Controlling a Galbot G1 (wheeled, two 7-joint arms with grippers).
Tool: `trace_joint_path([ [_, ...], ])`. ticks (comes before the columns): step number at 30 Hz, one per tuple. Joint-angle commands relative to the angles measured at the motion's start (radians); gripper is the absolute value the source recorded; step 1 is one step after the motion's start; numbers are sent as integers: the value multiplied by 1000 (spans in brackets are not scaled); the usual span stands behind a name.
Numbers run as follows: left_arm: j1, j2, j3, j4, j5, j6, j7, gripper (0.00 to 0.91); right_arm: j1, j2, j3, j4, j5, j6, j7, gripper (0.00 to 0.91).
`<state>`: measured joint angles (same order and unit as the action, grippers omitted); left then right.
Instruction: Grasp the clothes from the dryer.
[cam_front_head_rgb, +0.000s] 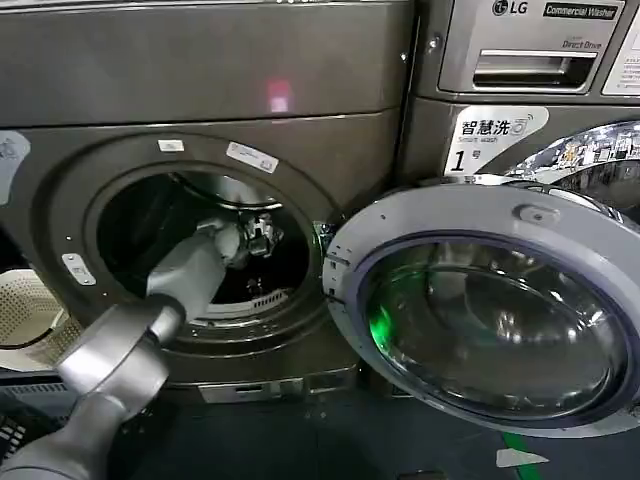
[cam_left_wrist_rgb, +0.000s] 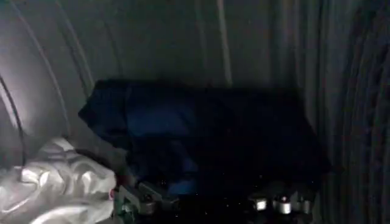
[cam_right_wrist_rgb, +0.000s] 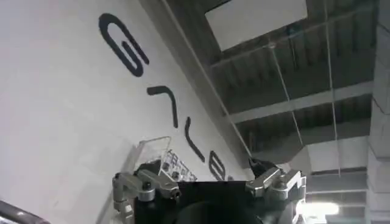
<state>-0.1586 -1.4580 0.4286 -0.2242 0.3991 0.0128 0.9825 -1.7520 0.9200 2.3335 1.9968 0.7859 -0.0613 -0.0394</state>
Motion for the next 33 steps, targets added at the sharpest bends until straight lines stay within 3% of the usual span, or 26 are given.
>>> trace_joint_path([
  [1, 5, -14, 41, 28, 57, 9, -6, 907, 3, -2, -5, 1, 0, 1, -1, 907],
  [8, 1, -33, 67, 45, 79, 17, -11, 907, 10, 1, -17, 2, -4, 3, -2, 907],
  [9, 1, -36, 69, 48, 78, 17, -7, 865, 10, 1, -16, 1, -4, 3, -2, 907],
  [11, 1, -39, 69, 55, 74, 16, -4, 284, 10, 1, -15, -1, -5, 4, -2, 907],
  [12, 1, -40, 69, 55, 74, 14, -1, 159, 10, 2, -15, -2, -5, 5, -2, 907],
  [15, 1, -40, 68, 55, 66, 12, 12, 11, 11, 4, -18, -1, -19, 8, -2, 907],
  [26, 0, -36, 49, 54, 44, 10, 15, 0, 10, 6, -13, -4, -22, 11, -1, 907],
  [33, -1, -17, -117, 3, -67, 35, -19, 0, 10, 14, -14, 2, -23, 11, 0, 907],
])
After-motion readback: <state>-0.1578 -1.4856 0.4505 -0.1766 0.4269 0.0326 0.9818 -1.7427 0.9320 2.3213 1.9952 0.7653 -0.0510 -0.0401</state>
